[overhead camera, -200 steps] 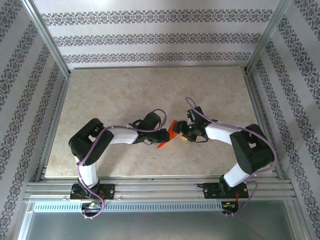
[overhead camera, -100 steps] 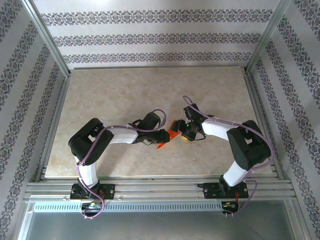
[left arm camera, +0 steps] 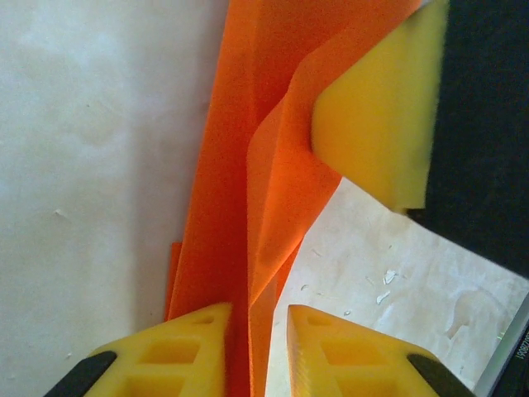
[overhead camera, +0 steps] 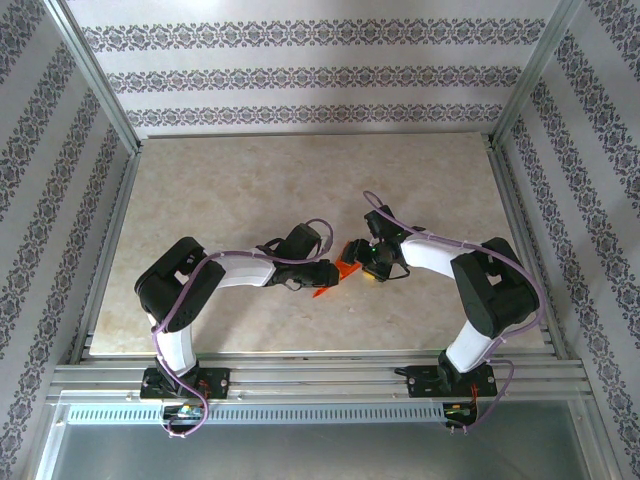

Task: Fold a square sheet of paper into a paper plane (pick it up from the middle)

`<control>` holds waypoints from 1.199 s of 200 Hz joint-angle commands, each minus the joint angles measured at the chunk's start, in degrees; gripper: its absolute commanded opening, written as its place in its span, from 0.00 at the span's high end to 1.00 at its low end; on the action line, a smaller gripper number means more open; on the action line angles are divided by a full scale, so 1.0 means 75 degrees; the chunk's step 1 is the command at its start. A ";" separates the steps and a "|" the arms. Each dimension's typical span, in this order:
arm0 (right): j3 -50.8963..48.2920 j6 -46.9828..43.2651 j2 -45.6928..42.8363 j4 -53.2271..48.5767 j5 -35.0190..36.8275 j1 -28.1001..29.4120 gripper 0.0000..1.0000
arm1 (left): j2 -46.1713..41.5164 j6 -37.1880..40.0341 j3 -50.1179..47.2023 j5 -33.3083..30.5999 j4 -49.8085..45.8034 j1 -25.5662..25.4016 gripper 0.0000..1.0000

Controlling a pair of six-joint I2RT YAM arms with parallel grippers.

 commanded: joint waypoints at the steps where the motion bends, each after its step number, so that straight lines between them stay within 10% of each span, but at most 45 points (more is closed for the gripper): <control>1: -0.0267 -0.0191 0.0890 0.0424 0.0533 0.0149 0.29 | -0.0168 0.0150 0.0152 -0.0134 -0.0347 0.0093 0.79; 111: -0.0957 -0.1150 -0.1796 0.1226 -0.0118 -0.0343 0.27 | -0.0275 -0.1636 -0.0386 -0.0652 0.0793 0.0100 0.86; 240: 0.0168 -0.1706 -0.0240 0.0561 -0.0699 -0.0135 0.32 | 0.0158 -0.2881 -0.0232 -0.0036 0.1111 0.0314 0.87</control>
